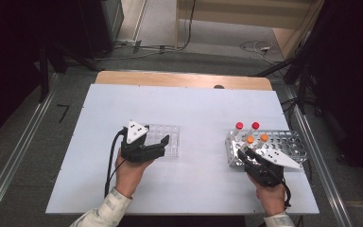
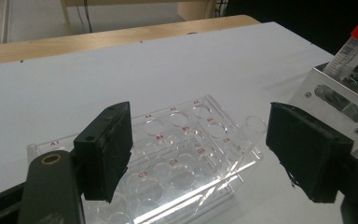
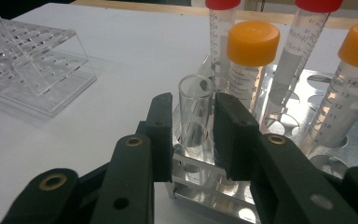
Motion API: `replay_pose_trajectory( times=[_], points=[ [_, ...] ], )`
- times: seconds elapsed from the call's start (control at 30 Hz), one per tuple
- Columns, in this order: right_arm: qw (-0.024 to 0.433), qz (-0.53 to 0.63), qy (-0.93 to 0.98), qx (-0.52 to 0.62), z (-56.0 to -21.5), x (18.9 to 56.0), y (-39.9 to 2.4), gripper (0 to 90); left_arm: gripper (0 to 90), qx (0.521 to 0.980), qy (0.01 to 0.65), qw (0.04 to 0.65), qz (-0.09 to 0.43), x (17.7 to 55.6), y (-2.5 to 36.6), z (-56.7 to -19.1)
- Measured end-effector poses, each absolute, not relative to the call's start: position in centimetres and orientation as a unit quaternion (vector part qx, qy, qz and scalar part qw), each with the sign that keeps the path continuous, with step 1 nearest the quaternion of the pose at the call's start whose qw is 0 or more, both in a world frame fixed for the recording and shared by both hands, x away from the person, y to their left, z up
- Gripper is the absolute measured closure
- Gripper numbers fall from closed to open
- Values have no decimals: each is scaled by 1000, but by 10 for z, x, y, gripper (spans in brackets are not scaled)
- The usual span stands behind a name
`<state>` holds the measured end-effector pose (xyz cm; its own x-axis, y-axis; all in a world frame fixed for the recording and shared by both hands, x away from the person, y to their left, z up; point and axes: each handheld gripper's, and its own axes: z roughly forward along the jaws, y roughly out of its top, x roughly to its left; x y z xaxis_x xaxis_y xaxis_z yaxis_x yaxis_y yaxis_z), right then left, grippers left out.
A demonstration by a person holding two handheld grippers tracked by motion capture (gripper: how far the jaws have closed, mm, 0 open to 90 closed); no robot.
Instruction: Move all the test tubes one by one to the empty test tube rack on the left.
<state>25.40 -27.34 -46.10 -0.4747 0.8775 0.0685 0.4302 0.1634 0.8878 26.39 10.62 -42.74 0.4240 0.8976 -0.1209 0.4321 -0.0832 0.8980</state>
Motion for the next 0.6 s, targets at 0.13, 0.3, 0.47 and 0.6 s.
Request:
replay_pose_trajectory(
  times=[0.13,0.3,0.47,0.6],
  points=[
    [240,461,726,451,-463,255,-273,677,232,695,479,478,242,264,106,-428],
    [241,458,727,452,-463,257,-272,695,232,696,478,477,242,264,105,-428],
    [241,456,727,453,-464,258,-271,713,232,698,477,476,242,264,104,-429],
    [242,453,729,452,-463,258,-271,724,232,699,476,476,242,264,104,-429]
  ],
)
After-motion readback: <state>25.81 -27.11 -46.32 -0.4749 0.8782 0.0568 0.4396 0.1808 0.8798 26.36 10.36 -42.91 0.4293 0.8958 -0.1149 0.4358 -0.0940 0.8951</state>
